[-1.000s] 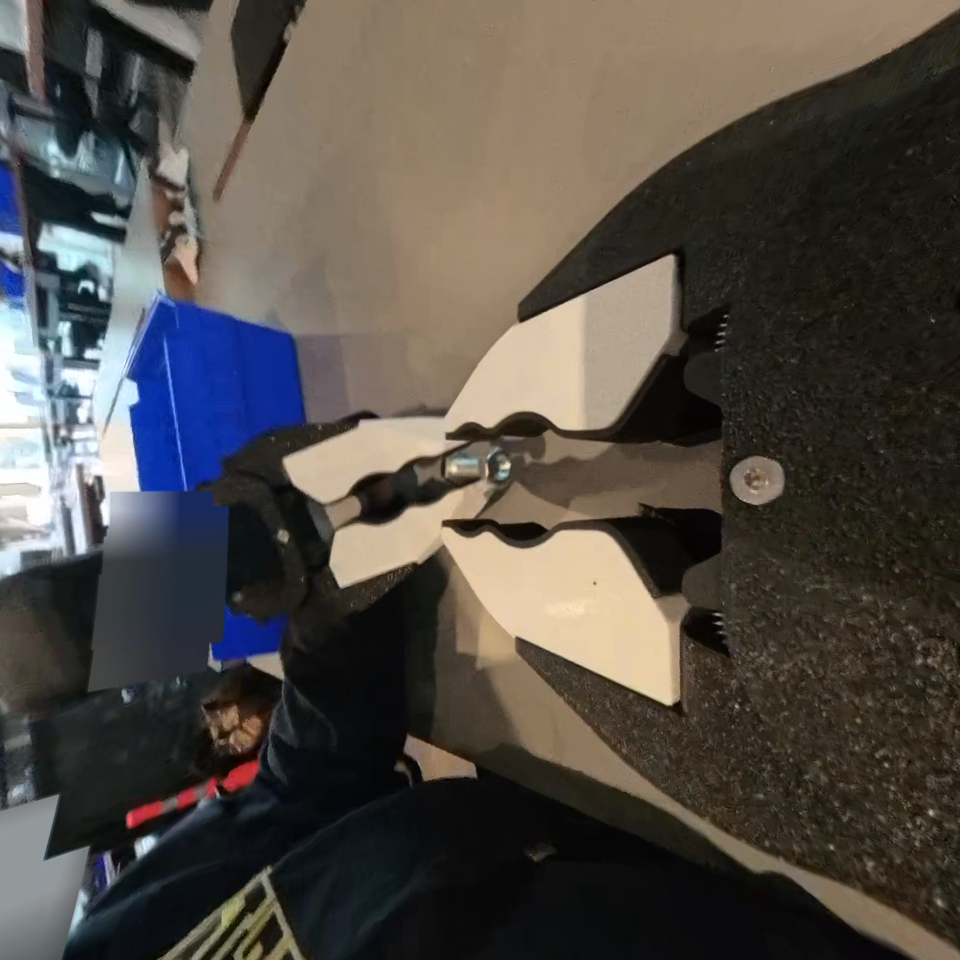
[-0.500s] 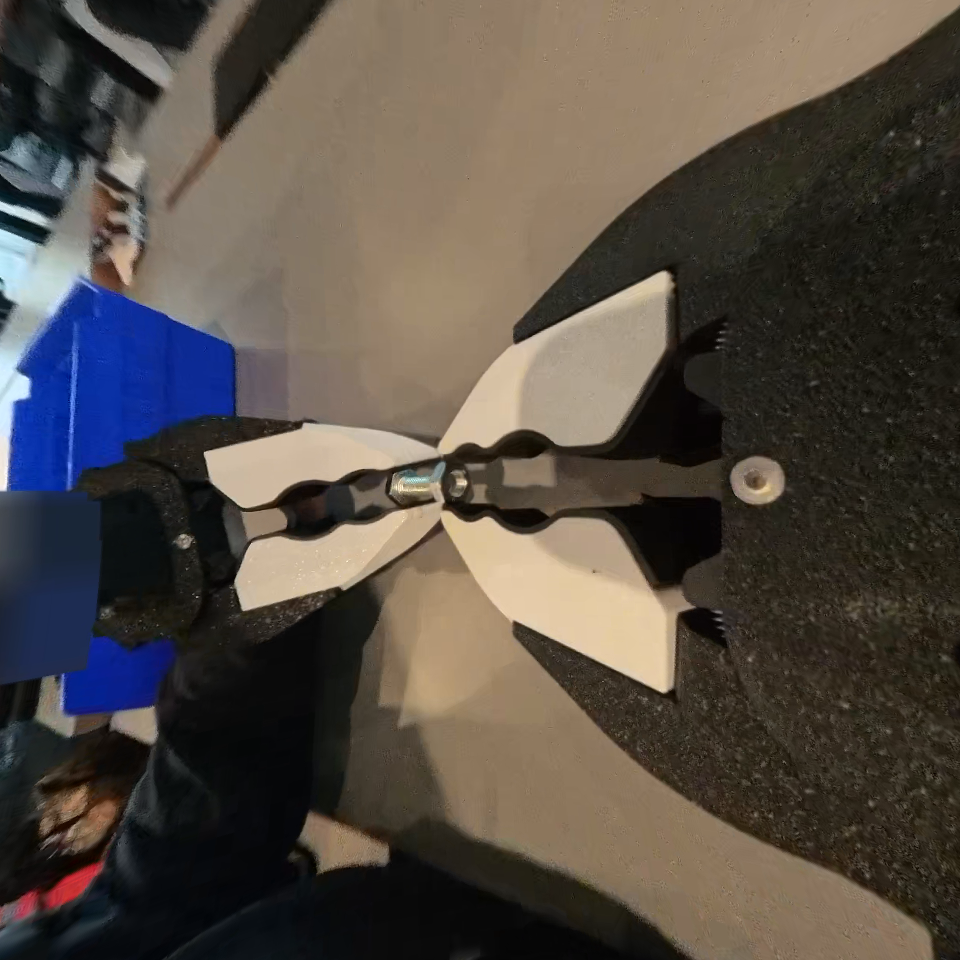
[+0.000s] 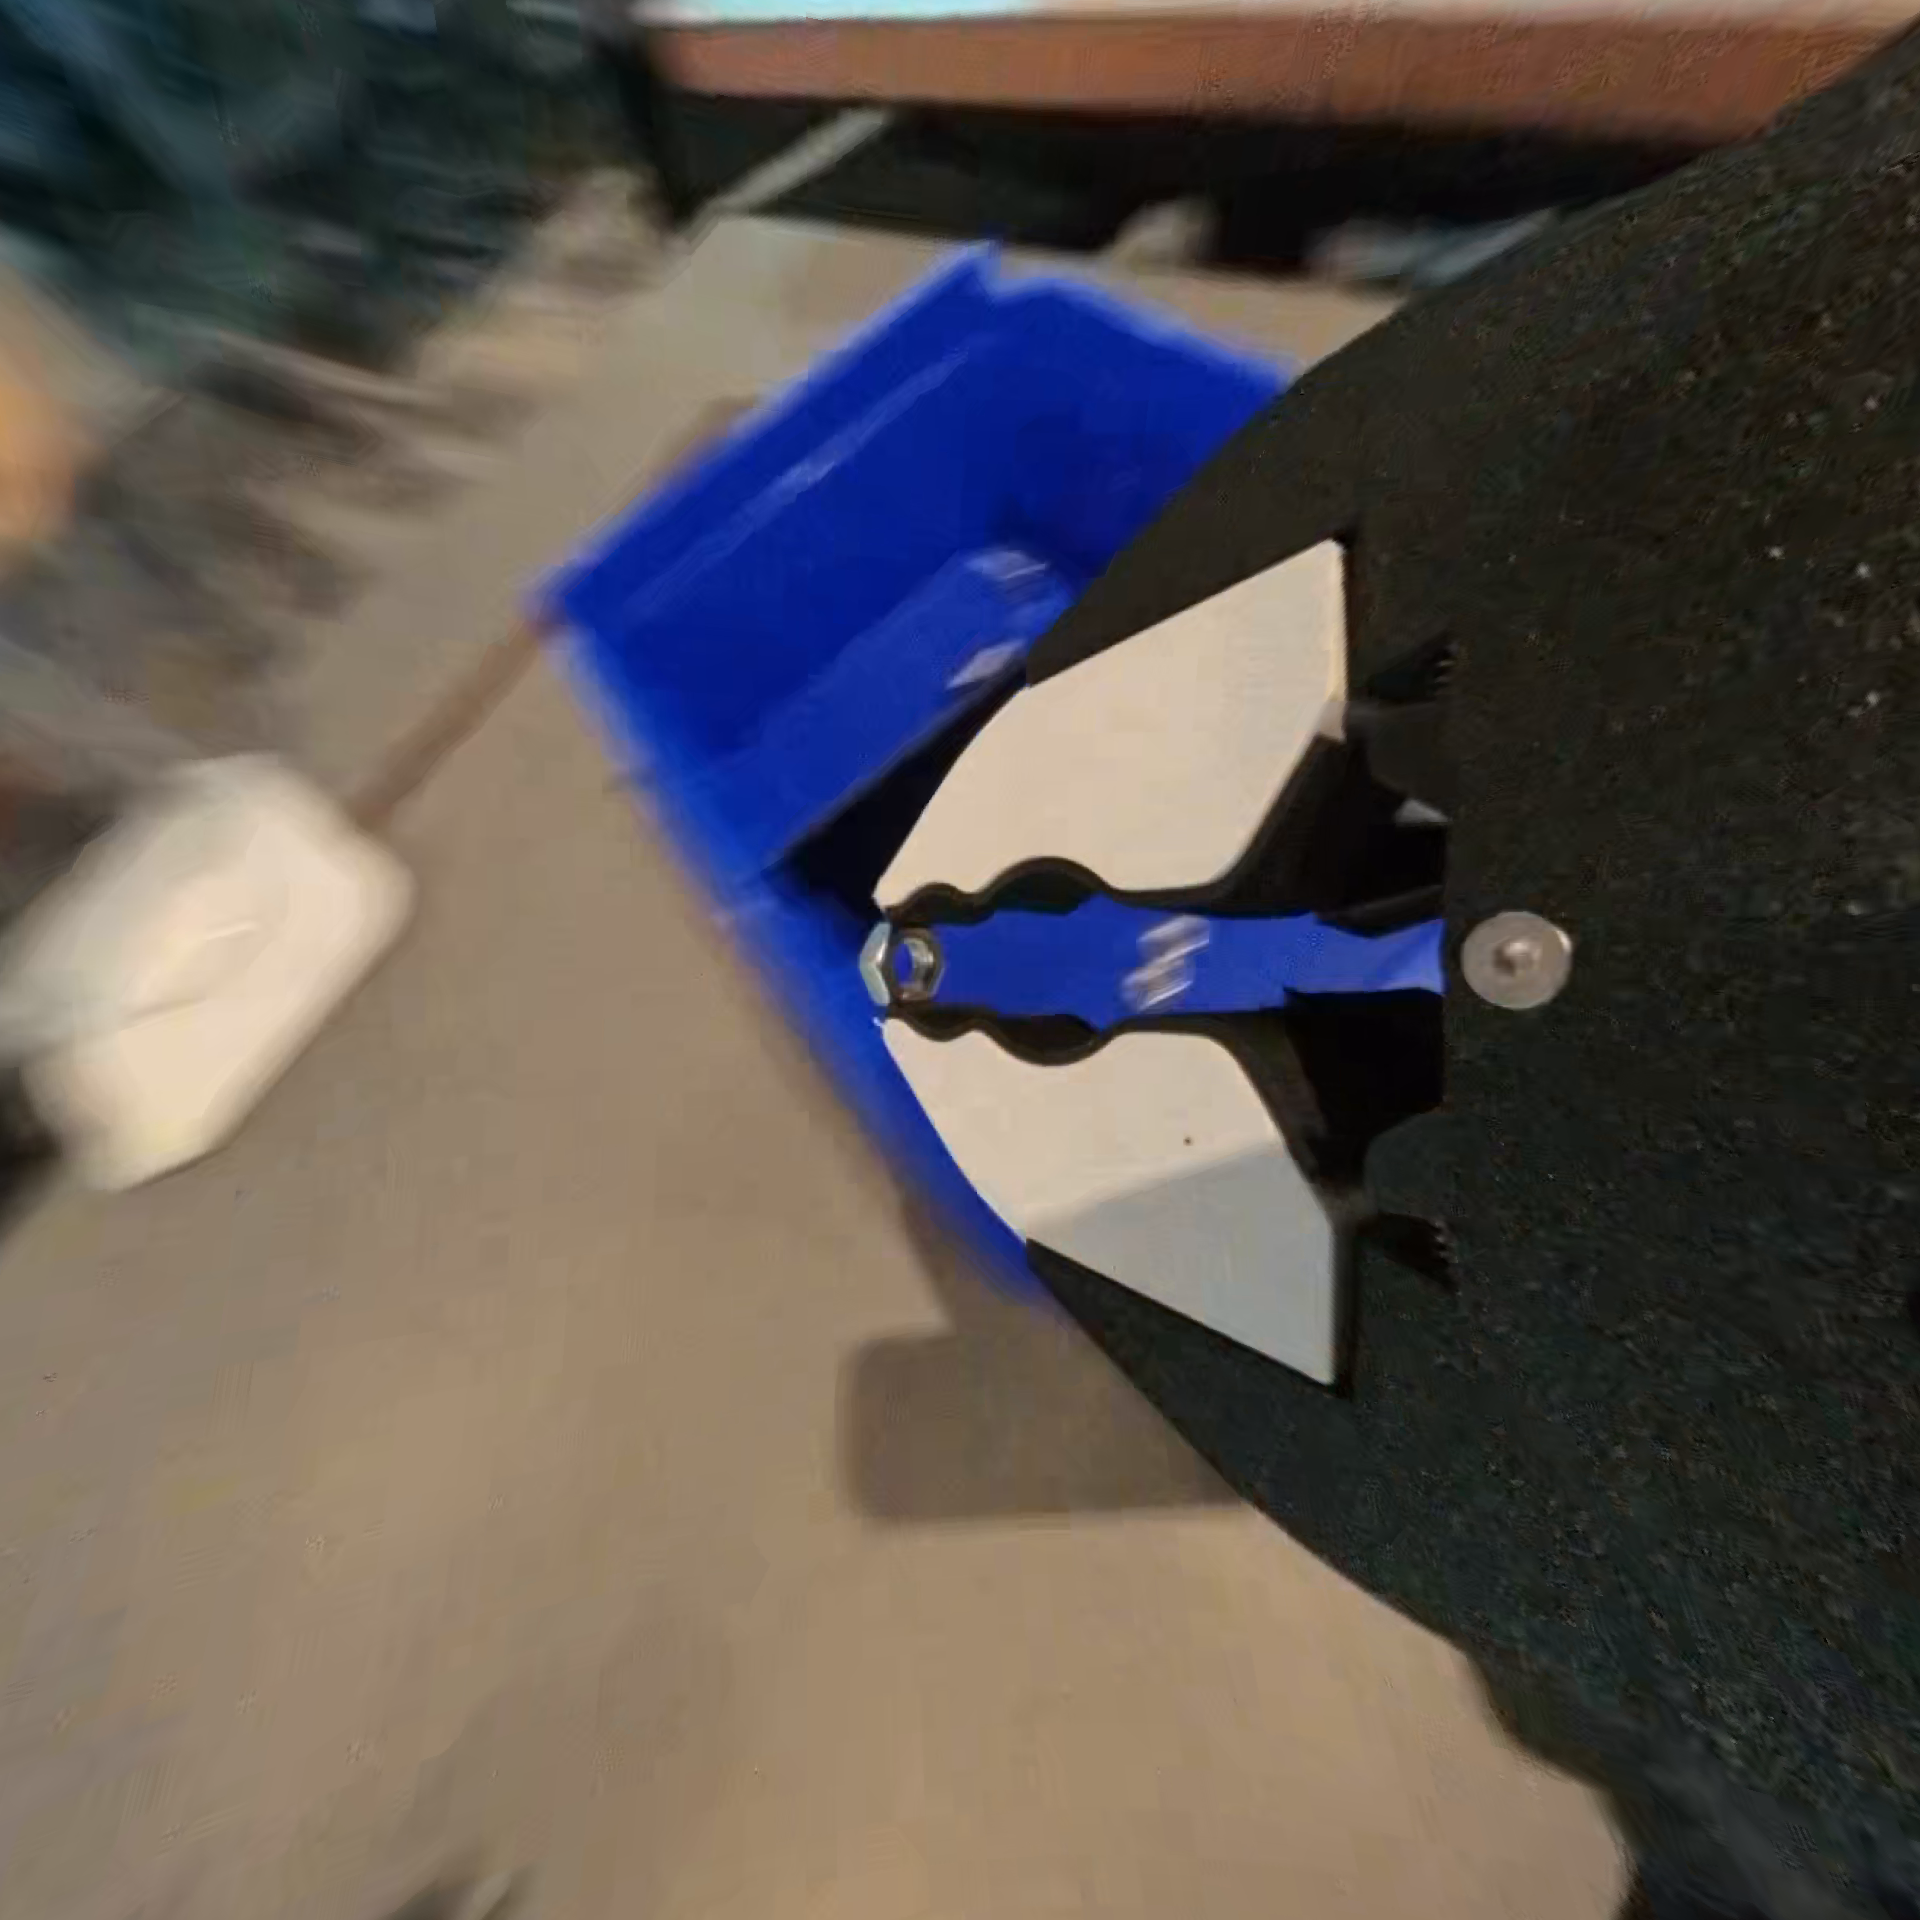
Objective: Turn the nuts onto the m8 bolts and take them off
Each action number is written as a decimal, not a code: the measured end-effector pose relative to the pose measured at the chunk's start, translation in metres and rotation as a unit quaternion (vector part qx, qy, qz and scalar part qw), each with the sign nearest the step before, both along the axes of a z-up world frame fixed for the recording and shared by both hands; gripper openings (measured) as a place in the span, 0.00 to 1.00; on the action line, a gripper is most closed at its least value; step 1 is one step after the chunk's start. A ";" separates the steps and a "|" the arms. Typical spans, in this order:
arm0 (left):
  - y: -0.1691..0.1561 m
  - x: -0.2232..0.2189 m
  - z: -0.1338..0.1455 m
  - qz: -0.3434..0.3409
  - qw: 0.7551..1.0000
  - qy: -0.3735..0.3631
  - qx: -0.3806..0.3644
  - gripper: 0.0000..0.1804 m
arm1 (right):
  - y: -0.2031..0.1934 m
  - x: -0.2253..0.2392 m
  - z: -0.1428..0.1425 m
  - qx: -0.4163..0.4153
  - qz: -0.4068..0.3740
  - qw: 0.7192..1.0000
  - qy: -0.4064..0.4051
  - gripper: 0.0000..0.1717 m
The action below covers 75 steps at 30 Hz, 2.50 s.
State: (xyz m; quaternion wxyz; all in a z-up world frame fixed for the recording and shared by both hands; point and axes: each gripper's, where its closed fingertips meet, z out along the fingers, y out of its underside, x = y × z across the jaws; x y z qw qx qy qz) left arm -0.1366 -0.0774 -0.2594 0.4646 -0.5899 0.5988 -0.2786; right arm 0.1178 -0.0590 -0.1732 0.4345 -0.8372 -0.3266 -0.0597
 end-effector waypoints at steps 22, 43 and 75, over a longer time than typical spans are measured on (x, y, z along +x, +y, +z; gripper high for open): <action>-0.015 0.012 0.018 -0.022 0.998 -0.046 0.049 0.08 | -0.042 -0.130 -0.009 -0.028 0.261 0.963 0.055 0.11; -0.017 0.020 0.023 -0.017 0.996 -0.079 0.044 0.27 | -0.016 -0.196 -0.022 0.025 0.314 0.947 0.057 0.04; 0.023 -0.005 0.029 0.116 0.987 -0.105 0.034 0.21 | 0.048 -0.211 0.007 0.138 0.185 0.947 0.225 0.19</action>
